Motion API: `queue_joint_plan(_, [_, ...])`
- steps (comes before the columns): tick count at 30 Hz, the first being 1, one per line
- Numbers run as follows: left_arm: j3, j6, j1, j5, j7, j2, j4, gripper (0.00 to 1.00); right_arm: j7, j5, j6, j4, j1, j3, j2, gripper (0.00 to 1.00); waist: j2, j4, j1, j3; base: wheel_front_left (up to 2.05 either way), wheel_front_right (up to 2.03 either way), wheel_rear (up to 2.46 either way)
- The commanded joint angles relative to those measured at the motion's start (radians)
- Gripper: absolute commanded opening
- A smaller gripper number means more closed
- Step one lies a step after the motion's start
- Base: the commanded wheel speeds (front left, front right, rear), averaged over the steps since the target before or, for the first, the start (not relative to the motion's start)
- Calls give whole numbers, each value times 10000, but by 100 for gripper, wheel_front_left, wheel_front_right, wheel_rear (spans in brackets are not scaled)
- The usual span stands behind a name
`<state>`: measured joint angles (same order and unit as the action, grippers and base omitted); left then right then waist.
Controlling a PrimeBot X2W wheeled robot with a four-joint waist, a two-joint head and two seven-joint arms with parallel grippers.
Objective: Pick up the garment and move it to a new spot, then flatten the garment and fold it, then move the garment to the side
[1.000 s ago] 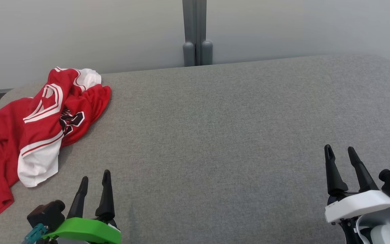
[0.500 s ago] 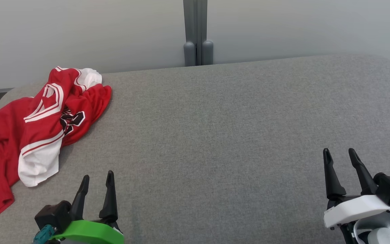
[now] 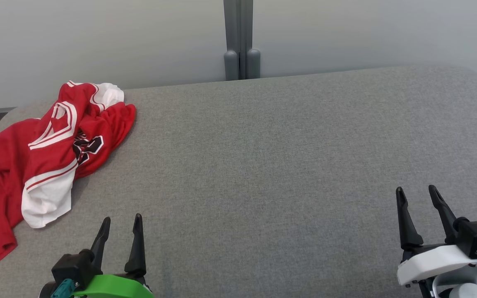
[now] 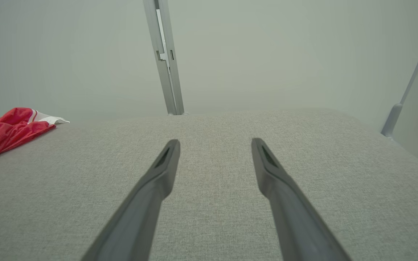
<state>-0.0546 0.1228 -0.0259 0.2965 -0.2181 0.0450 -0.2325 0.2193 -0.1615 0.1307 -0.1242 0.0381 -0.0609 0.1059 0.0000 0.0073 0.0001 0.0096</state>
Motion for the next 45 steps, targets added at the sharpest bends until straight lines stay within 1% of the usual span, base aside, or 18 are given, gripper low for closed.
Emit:
queue_joint_plan(1, [42, 18, -76, -253, -97, 80, 3, 100, 86, 280, 0, 11, 107, -24, 34, 100, 0, 2, -1, -2, 0, 0, 0])
queue_joint_plan(12, [68, 39, -196, -939, -308, 83, -83, 100, 297, 954, 0, -108, 238, -250, -20, 100, 0, 36, -1, -28, 0, 0, 0])
queue_joint_plan(23, [124, 51, -231, -1395, -505, 86, -250, 100, 493, 1453, 0, -301, 399, -429, -128, 100, 0, 31, -1, -3, 0, 0, 0])
queue_joint_plan(37, [96, 52, -159, -1249, -467, 84, -287, 100, 468, 1313, -1, -347, 404, -350, -170, 100, 0, 39, -1, -8, 0, 0, 0])
queue_joint_plan(41, [86, 37, -112, -1232, -467, 84, -310, 100, 468, 1341, -1, -339, 406, -119, -150, 100, 0, 272, -1, -15, 0, 0, 0])
queue_joint_plan(43, [100, -2, -117, -1192, -467, 83, -319, 100, 468, 1353, -1, -366, 405, 49, -169, 100, 0, 484, -1, -30, 0, 0, 0])
queue_joint_plan(45, [32, -14, -105, -1161, -466, 83, -356, 100, 468, 1343, -3, -370, 427, 117, -187, 100, 0, 841, -1, -68, 0, 0, 0])
